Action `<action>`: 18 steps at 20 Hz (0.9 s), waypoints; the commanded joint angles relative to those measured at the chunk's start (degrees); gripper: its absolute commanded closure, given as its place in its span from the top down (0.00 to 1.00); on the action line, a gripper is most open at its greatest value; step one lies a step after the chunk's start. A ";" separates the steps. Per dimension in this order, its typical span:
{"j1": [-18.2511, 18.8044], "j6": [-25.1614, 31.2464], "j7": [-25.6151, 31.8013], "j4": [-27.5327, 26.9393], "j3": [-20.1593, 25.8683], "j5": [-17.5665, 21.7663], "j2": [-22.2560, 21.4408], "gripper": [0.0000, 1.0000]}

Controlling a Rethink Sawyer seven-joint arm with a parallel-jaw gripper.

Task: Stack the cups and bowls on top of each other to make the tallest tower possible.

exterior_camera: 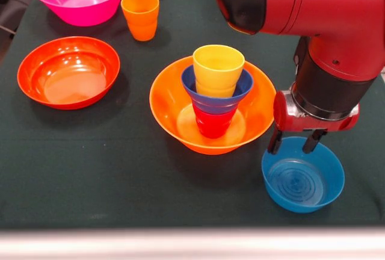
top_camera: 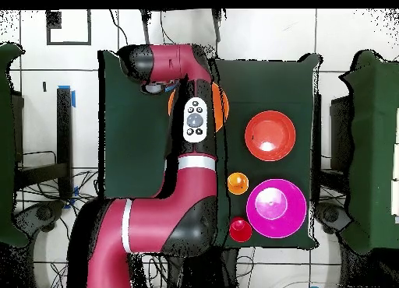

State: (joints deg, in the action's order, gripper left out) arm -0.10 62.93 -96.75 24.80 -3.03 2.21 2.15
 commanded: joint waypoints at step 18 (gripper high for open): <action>3.59 13.92 13.02 -17.67 2.21 1.59 7.43 1.00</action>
State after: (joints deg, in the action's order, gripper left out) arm 1.38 70.12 -96.75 10.31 -3.12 2.30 8.09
